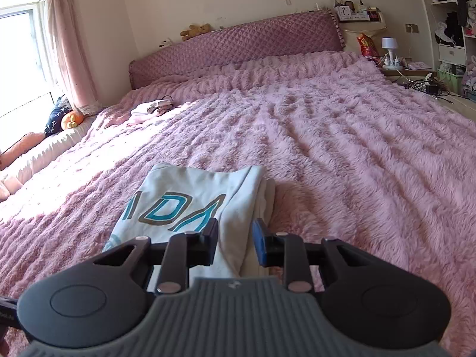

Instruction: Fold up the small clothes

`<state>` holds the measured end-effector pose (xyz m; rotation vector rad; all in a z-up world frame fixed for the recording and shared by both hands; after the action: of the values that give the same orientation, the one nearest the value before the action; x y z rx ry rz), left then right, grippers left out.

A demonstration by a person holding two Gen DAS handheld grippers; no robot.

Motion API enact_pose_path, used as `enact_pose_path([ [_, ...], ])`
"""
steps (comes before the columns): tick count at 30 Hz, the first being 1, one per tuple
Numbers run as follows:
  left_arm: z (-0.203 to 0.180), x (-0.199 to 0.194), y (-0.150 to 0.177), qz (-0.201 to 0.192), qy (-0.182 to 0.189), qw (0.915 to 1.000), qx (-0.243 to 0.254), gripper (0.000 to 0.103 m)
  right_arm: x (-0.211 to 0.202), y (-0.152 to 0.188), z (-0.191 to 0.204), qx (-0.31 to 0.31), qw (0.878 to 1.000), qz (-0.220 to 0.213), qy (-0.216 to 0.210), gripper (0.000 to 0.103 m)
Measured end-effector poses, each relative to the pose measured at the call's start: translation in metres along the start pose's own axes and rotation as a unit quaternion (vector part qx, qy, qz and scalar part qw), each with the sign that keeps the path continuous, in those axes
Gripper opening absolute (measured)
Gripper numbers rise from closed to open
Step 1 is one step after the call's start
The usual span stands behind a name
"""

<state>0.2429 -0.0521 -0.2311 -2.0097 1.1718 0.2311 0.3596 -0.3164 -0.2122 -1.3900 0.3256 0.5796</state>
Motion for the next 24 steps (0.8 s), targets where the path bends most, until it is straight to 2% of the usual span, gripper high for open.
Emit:
enact_pose_path([
  [4,-0.001,0.000,0.001,0.002,-0.005,1.0000,0.004,0.060,-0.029,0.036,0.019,-0.038,0.999,0.016,-0.019,0.022],
  [8,-0.002,0.000,0.001,0.005,-0.007,0.9999,0.008,0.062,-0.028,0.073,0.014,-0.043,0.998,0.051,-0.003,0.021],
  [9,-0.002,0.000,0.001,0.005,-0.008,0.9999,0.010,0.062,-0.025,0.079,0.010,-0.039,0.998,0.058,0.003,0.020],
  [10,-0.001,0.001,0.002,0.006,-0.008,0.9999,0.011,0.062,-0.023,0.085,0.005,-0.033,0.997,0.063,0.005,0.015],
  [13,0.000,0.003,0.003,0.007,-0.008,0.9998,0.015,0.062,-0.017,0.095,-0.004,-0.014,0.998,0.067,0.004,0.011],
  [18,-0.001,0.000,0.002,0.003,-0.002,1.0000,0.009,0.062,-0.015,0.097,-0.005,-0.010,0.998,0.067,0.005,0.011],
  [20,-0.001,-0.010,-0.009,-0.009,0.017,0.9998,-0.005,0.062,-0.018,0.088,-0.004,0.006,0.998,0.067,-0.005,0.016],
  [23,0.009,-0.029,-0.034,-0.050,0.041,0.9972,-0.037,0.062,-0.026,0.064,-0.009,0.040,0.997,0.047,-0.040,0.040],
  [24,0.018,-0.034,-0.045,-0.062,0.043,0.9960,-0.048,0.062,-0.027,0.054,-0.014,0.056,0.996,0.039,-0.052,0.052],
])
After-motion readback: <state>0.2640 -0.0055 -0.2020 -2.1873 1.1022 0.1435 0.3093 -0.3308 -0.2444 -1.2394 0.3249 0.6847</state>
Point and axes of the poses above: each gripper's, at about its wrist camera, not at the fingertips, and x roughly the way its jaws point, z to its left, y to its underside, the point moved 9 cm from there along x, roughly the way its jaws point, and after that the axes turned 12 degrees about y, right-handed, at the moved point
